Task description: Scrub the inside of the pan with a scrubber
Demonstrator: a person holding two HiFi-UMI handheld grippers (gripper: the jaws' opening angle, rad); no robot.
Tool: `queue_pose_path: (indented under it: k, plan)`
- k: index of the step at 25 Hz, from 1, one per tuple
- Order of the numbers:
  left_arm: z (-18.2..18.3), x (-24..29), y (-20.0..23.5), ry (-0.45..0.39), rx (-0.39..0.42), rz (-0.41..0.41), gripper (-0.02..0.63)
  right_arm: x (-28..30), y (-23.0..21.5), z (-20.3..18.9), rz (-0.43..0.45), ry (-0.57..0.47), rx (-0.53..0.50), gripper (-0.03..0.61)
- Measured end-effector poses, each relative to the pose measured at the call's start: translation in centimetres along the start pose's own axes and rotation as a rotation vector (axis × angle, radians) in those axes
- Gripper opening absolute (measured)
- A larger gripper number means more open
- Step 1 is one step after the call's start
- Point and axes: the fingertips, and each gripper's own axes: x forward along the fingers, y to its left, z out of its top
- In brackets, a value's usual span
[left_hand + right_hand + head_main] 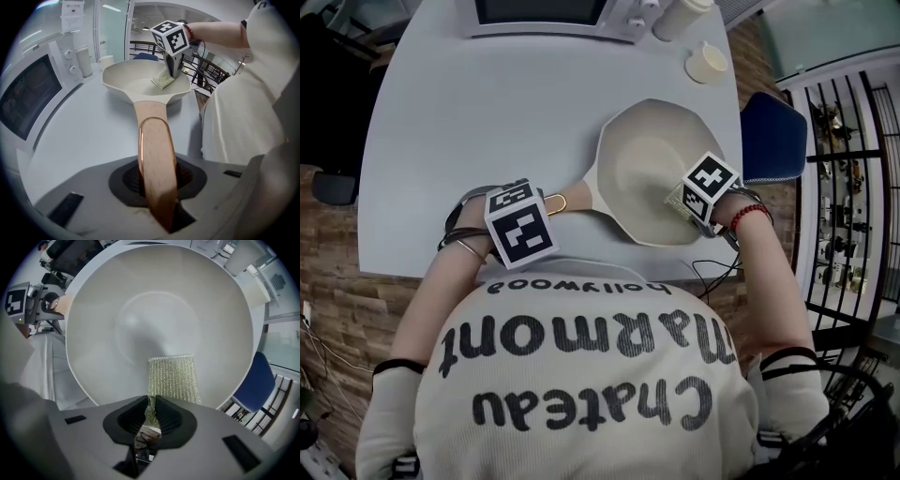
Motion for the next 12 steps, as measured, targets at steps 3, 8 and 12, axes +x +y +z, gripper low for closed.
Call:
queue_pose_path:
  k: [3,8,12]
  plan:
    - [0.0,0.0,-0.2,0.000,0.000,-0.002,0.114,-0.8,-1.0,-0.8,-0.061,0.013,-0.010,0.054]
    - [-0.1,-0.1,-0.3,0.003,-0.002,-0.010,0.114,-2.2,-2.3,-1.7,-0.117,0.007,-0.012,0.054]
    - [-0.2,-0.1,-0.3,0.005,-0.001,-0.014,0.112,-2.9,-3.2,-2.4,-0.122,-0.017,0.016,0.054]
